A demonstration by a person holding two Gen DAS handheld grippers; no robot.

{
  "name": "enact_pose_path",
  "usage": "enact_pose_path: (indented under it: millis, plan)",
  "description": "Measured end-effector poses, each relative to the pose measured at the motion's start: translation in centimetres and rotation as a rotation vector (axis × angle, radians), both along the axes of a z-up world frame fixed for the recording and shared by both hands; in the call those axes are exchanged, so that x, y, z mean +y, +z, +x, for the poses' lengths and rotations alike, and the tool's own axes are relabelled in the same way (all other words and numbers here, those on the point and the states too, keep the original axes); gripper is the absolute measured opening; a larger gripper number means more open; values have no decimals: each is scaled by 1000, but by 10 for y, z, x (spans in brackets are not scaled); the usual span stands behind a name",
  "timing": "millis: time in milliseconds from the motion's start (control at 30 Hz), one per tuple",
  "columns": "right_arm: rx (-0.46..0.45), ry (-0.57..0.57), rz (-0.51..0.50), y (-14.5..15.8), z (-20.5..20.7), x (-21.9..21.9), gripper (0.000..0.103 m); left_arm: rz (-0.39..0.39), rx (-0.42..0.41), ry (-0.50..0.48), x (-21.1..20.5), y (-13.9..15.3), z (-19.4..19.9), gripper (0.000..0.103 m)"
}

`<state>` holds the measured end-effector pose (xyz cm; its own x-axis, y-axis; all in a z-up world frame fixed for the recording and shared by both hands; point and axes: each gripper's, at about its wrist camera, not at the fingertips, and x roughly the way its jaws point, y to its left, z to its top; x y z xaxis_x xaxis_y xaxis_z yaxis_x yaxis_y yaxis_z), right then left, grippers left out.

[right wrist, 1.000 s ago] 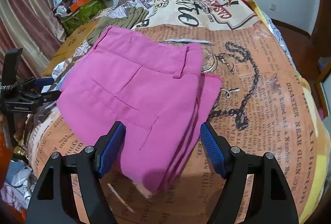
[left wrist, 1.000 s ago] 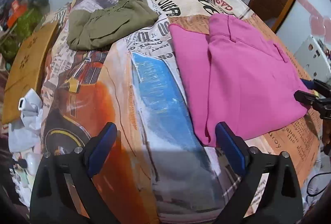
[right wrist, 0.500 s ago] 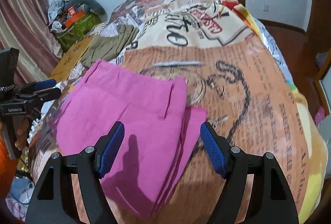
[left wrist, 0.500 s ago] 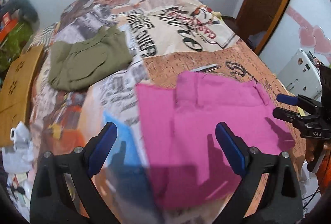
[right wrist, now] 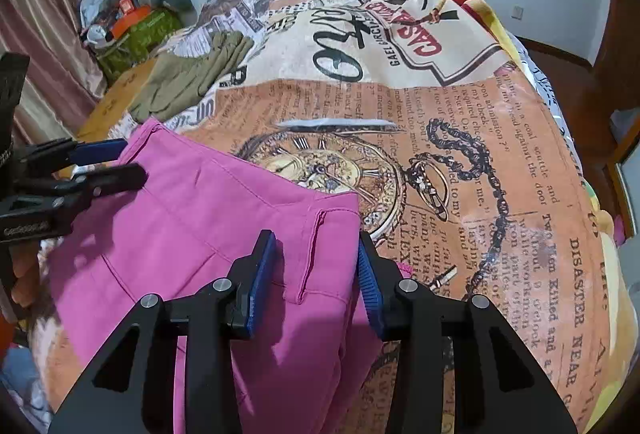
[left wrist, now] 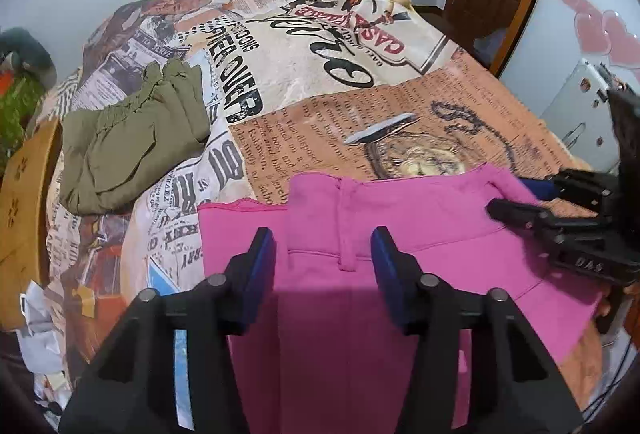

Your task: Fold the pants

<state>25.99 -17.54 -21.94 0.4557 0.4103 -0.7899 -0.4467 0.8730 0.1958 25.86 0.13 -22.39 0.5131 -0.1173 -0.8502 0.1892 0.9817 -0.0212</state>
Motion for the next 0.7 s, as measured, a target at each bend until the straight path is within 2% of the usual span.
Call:
enact_pose_path:
  millis: [100,267,433,567,633,700]
  plan:
    - [1,-3,4,-1,0,-3,28,-3,-11,11,2,-3,0,52]
    - [-17,6,-28,-2,-2,-2,28,3,-11,25,4,-6,3,53]
    - [-7,-7,-30,-4,1,-3,28,31,-18,32,4,-6,2,60]
    - [11,-29,-31,-1,1,-6,36,9,14,80,6,1,0,60]
    - [21,-25,-12,8,-2,-8,36,30,-13,65,0,9,-8,60]
    - [14,-13,-8,15,-7,-8,38,86,-54,42,-8,17,-18,61]
